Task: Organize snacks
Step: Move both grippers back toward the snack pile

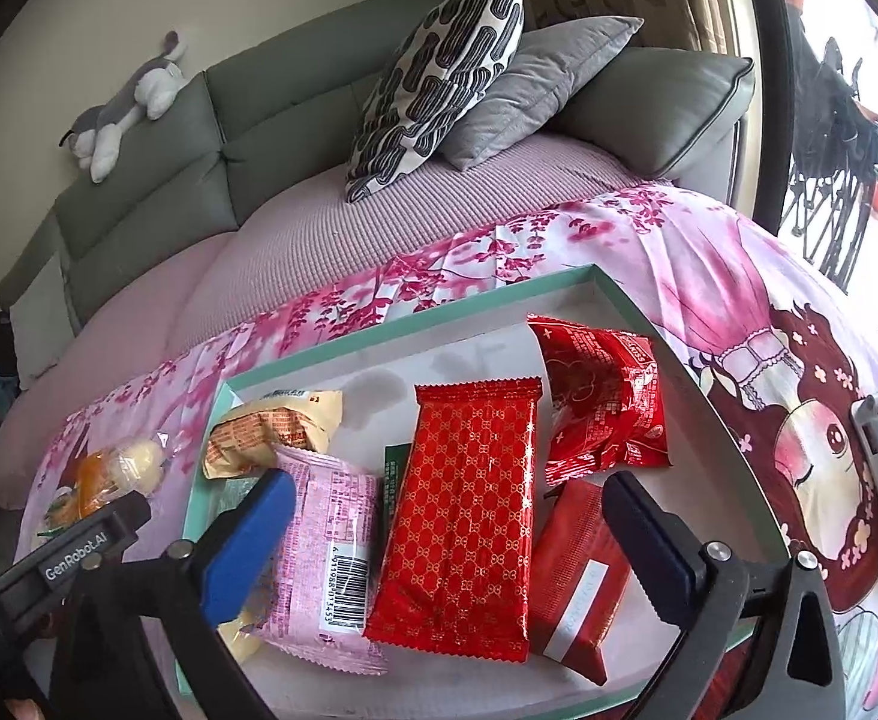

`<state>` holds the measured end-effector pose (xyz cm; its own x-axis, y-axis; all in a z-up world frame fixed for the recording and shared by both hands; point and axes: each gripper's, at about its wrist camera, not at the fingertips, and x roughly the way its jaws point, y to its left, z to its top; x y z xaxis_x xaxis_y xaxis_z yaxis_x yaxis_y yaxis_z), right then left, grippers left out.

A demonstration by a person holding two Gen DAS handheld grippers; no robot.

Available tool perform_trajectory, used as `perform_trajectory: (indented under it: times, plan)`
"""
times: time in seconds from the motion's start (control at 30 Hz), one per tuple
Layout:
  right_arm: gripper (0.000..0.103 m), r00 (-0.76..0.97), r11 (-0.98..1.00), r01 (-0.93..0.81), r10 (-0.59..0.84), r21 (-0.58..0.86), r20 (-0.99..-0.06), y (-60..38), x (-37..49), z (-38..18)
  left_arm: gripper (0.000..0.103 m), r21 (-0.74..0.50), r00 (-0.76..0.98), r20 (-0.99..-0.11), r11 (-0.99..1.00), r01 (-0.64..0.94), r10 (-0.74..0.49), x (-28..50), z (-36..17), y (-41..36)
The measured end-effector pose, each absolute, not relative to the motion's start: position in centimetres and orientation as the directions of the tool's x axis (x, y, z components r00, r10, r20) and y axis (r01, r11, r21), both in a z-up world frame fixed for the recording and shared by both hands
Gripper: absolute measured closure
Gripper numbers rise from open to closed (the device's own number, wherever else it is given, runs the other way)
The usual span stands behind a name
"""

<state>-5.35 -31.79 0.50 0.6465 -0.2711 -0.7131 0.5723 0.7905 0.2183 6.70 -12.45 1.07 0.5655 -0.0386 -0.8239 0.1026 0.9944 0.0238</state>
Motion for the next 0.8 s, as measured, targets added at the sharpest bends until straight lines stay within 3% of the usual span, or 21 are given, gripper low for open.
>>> perform_trajectory:
  times: [0.6,0.8]
  plan:
    - [0.0,0.69,0.833,0.51,-0.25,0.212,-0.679,-28.3,-3.8,1.9,0.009,0.003,0.585,-0.811,1.0,0.02,-0.009,7.6,2.5,-7.1]
    - [0.0,0.707,0.87,0.455,-0.223,0.19,-0.671,-25.2,-2.2,2.2,0.009,0.044,0.593,-0.8,0.995,-0.087,0.087,9.0,2.8,-2.5]
